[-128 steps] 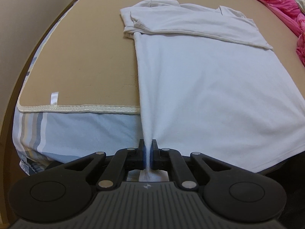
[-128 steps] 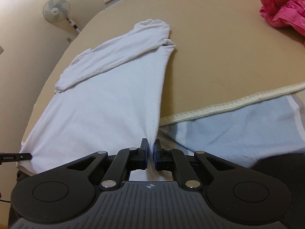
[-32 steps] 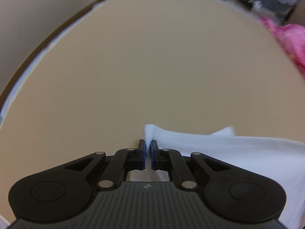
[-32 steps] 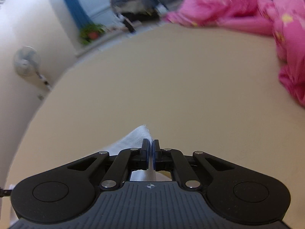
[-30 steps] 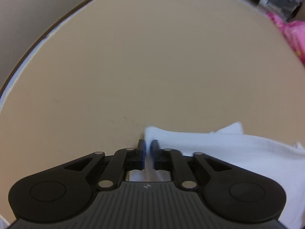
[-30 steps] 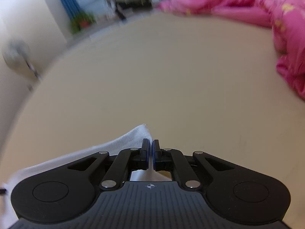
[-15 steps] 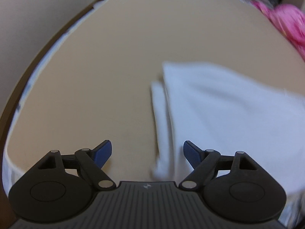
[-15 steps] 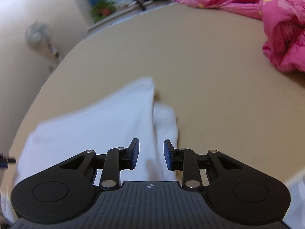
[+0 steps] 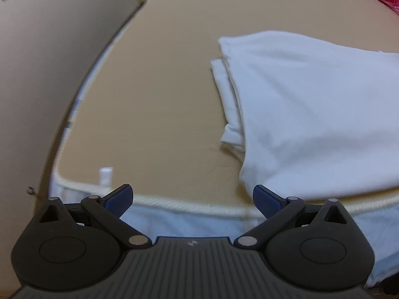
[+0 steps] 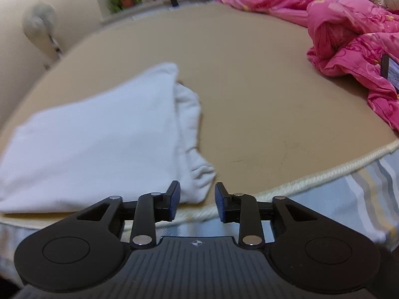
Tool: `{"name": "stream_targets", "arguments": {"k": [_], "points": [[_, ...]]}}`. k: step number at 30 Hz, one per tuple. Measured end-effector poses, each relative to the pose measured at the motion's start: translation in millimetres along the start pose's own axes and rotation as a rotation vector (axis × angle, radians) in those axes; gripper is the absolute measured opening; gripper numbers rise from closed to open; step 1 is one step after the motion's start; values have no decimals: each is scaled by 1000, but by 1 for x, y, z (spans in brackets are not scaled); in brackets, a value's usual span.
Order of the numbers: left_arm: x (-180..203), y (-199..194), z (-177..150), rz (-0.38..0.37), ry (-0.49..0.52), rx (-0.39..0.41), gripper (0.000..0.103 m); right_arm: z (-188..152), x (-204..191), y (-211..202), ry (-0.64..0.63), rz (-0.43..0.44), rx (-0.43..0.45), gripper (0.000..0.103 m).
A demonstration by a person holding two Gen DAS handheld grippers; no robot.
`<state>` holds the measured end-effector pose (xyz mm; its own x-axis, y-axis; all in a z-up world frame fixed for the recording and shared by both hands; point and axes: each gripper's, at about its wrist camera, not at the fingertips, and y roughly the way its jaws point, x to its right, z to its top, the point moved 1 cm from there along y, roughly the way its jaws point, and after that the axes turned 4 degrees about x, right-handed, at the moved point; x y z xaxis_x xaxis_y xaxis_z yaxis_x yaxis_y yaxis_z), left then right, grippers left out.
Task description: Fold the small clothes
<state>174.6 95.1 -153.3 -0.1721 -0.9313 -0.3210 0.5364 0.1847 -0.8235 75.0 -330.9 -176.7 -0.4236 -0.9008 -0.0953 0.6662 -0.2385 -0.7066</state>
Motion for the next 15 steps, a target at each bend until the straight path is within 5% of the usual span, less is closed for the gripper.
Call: {"name": "stream_targets", "arguments": {"k": [1, 6, 15], "points": [[-7, -11, -5, 4, -2, 6, 103, -2, -6, -14, 2, 20, 25, 58], [23, -61, -23, -42, -32, 19, 103, -13, -44, -63, -111, 85, 119, 80], [76, -99, -37, -53, 63, 101, 103, -17, -66, -85, -171, 156, 124, 85]]}}
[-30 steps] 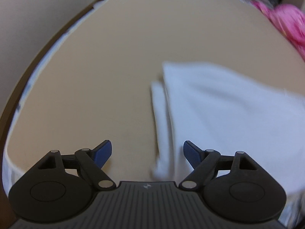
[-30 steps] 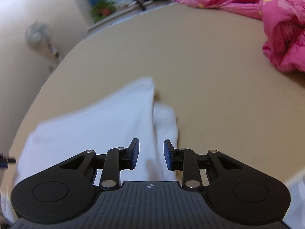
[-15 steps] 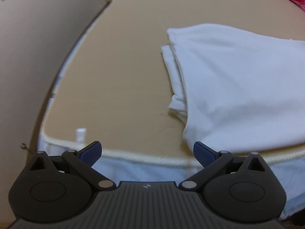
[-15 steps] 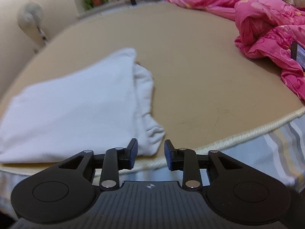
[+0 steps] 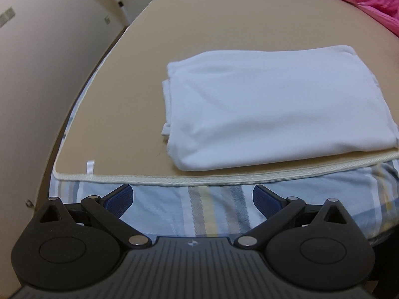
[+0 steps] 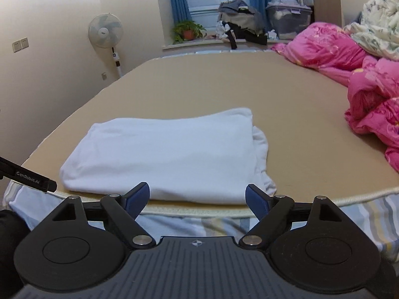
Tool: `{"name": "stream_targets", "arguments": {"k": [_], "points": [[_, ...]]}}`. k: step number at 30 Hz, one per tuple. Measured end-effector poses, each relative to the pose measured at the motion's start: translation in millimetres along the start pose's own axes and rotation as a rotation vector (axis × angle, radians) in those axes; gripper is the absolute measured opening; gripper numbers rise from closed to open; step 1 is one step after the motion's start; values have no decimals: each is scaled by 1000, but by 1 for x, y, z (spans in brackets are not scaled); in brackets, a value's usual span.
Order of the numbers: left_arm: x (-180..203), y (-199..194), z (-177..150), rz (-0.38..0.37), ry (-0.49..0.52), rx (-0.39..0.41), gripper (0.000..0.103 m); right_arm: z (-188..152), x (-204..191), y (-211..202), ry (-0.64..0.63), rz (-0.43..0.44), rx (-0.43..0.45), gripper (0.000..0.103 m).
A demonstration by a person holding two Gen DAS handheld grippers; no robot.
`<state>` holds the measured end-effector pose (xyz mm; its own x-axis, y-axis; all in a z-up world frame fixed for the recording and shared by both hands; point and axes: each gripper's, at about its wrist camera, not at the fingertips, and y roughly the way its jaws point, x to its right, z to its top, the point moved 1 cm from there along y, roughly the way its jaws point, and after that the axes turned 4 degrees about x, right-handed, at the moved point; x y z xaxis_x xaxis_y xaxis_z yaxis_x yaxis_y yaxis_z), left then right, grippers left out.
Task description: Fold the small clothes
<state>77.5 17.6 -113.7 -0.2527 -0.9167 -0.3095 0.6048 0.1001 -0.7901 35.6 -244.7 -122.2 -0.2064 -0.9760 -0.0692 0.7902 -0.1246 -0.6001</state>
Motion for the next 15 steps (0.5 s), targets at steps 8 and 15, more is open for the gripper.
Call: {"name": "stream_targets", "arguments": {"k": [8, 15], "points": [[10, -16, 5, 4, 15, 38, 103, -7, 4, -6, 43, -5, 1, 86], [13, -18, 4, 14, 24, 29, 103, -9, 4, -5, 49, -8, -7, 86]]}}
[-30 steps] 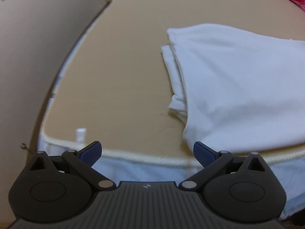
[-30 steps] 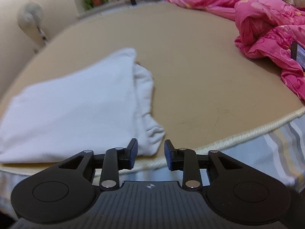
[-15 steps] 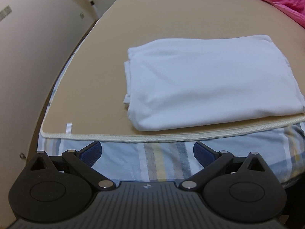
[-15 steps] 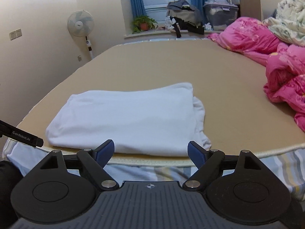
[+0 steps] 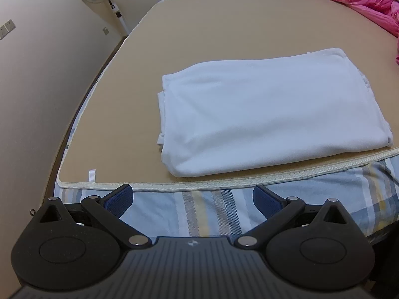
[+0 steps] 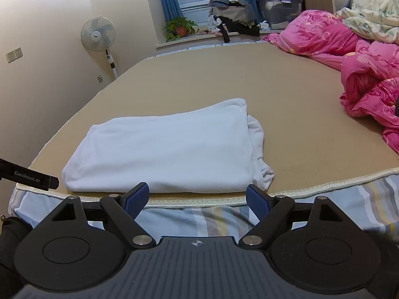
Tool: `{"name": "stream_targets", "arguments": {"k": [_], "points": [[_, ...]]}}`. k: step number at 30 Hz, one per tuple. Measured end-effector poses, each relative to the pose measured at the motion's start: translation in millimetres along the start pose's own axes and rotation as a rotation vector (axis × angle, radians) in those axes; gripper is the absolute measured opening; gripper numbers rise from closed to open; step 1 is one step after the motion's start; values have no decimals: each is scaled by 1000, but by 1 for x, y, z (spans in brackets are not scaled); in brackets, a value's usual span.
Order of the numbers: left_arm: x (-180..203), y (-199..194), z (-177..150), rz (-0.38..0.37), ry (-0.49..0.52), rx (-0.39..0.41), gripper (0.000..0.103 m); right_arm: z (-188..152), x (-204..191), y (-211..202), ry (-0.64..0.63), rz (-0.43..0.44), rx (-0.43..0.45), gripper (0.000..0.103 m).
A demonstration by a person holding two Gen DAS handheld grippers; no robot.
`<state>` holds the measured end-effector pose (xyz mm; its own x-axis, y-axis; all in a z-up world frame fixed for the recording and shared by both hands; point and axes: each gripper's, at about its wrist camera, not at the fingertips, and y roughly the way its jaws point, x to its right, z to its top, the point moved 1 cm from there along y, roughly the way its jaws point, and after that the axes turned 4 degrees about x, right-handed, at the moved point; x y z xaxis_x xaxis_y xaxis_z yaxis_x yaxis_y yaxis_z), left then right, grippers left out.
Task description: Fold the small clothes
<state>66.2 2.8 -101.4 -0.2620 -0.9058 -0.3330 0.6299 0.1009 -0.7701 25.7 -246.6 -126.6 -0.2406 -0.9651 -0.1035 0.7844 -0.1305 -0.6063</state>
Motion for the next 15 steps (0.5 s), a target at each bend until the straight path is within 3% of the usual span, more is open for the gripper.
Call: {"name": "stream_targets", "arguments": {"k": [15], "points": [[-2, -2, 4, 17, -5, 5, 103, 2, 2, 2, 0, -4, -10, 86]]}}
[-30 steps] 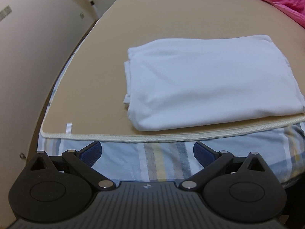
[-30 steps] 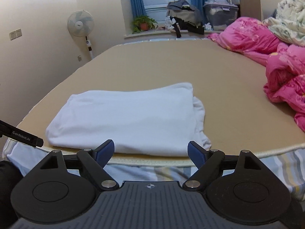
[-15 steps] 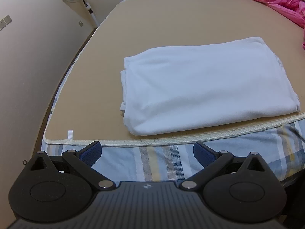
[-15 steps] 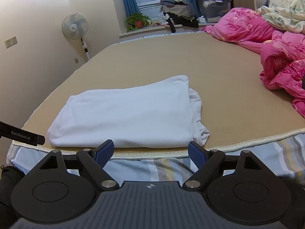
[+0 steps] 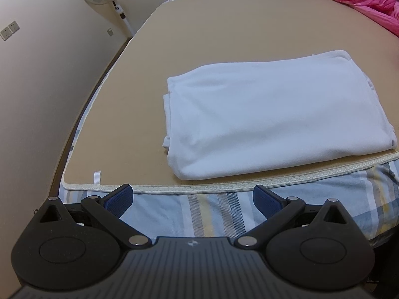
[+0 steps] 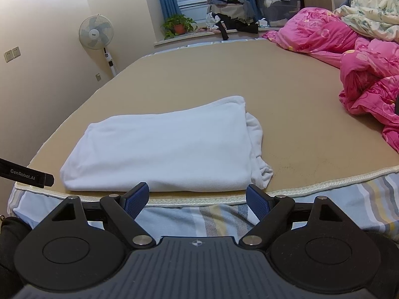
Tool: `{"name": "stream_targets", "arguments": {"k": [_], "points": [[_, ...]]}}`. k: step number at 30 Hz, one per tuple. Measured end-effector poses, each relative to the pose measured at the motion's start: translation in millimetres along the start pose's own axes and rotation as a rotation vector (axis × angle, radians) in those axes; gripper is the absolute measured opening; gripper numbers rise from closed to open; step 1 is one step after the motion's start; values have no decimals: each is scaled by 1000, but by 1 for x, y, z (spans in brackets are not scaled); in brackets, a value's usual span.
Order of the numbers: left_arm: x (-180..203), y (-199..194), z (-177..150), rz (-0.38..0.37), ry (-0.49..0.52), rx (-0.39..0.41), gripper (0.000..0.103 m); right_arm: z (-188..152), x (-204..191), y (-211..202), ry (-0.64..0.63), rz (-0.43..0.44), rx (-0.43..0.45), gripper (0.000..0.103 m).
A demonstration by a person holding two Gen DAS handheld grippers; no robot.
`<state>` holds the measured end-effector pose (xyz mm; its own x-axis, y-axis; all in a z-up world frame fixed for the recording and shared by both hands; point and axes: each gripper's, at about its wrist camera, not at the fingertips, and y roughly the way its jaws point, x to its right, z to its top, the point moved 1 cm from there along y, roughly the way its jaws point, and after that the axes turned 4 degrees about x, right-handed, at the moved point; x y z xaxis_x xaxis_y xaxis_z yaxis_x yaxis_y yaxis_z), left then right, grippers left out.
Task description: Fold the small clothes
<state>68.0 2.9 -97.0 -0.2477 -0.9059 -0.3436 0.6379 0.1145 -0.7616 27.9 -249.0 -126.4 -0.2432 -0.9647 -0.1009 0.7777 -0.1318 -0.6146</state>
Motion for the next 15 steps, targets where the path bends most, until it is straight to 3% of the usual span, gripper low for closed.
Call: {"name": "stream_targets", "arguments": {"k": [15], "points": [[-2, 8, 6, 23, -3, -22, 103, 4, 35, 18, 86, -66, -15, 86]]}}
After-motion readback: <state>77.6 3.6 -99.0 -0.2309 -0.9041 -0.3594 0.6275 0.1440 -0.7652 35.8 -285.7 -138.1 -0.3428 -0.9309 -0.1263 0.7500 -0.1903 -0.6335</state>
